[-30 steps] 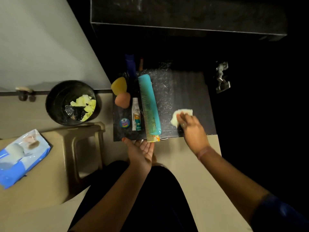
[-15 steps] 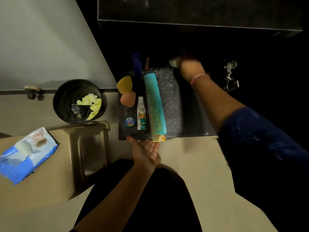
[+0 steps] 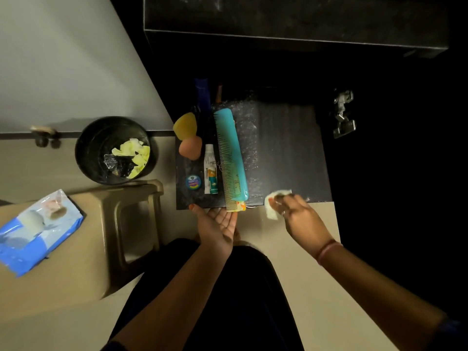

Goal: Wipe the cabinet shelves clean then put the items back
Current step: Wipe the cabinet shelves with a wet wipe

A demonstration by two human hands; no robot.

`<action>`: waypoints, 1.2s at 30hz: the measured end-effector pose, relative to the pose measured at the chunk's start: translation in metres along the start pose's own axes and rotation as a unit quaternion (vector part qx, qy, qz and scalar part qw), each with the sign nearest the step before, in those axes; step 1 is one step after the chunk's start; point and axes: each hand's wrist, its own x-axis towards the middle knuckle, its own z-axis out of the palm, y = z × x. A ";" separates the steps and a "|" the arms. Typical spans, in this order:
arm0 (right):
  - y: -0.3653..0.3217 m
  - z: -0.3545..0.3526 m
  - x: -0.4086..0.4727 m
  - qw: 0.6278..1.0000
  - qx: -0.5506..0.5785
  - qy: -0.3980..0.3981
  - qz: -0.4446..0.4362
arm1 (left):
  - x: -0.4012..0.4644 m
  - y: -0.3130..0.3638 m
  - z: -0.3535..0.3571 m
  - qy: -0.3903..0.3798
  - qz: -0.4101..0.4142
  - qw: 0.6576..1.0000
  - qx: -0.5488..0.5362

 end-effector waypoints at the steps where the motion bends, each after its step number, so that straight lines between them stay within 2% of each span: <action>1: 0.001 -0.004 -0.004 1.000 -0.011 -0.017 -0.012 | 0.000 0.000 0.000 0.001 -0.001 1.000 -0.001; 3: 0.003 -0.023 0.009 0.998 -0.013 0.006 -0.062 | 0.002 0.000 -0.001 0.000 -0.001 1.000 -0.006; 4: 0.000 -0.037 0.024 0.998 0.022 0.030 -0.057 | 0.003 0.000 -0.001 -0.002 0.000 1.000 -0.009; 7: -0.016 -0.090 0.087 0.971 0.152 0.179 0.045 | 0.005 -0.001 -0.002 -0.002 0.002 1.000 -0.011; 9: -0.023 -0.111 0.139 0.960 0.177 0.203 0.079 | 0.005 -0.001 -0.003 -0.005 0.003 1.000 -0.010; 12: -0.032 -0.112 0.204 0.989 0.067 0.098 0.084 | 0.006 -0.001 -0.004 -0.012 0.004 1.000 -0.013; 14: -0.037 -0.098 0.226 0.995 0.001 0.038 0.088 | 0.005 -0.002 -0.004 -0.016 0.005 1.000 -0.016; 17: -0.039 -0.079 0.223 0.993 -0.050 0.065 0.087 | 0.004 -0.001 -0.003 -0.011 0.005 1.000 -0.004; 21: -0.029 -0.048 0.162 0.994 0.003 0.103 0.037 | 0.002 -0.001 0.000 0.002 -0.001 1.000 0.002; 25: -0.025 -0.008 0.051 0.995 0.022 0.094 0.003 | 0.004 -0.002 0.000 0.005 0.001 1.000 -0.005; 27: -0.025 0.000 0.006 0.997 0.056 0.035 0.032 | 0.006 -0.003 0.000 0.008 0.001 1.000 -0.003; 30: -0.017 -0.005 -0.016 0.998 0.002 -0.061 0.029 | 0.006 -0.003 -0.001 0.013 0.000 1.000 0.005; 31: -0.017 -0.015 -0.010 0.998 -0.005 -0.057 0.016 | 0.006 -0.003 -0.001 0.013 0.001 1.000 0.007; 34: -0.017 -0.063 0.038 0.995 0.066 0.079 -0.001 | 0.006 -0.003 -0.001 0.013 0.007 1.000 0.016; 36: -0.011 -0.088 0.092 0.984 0.063 0.166 0.015 | 0.005 -0.004 -0.002 0.013 0.010 1.000 0.020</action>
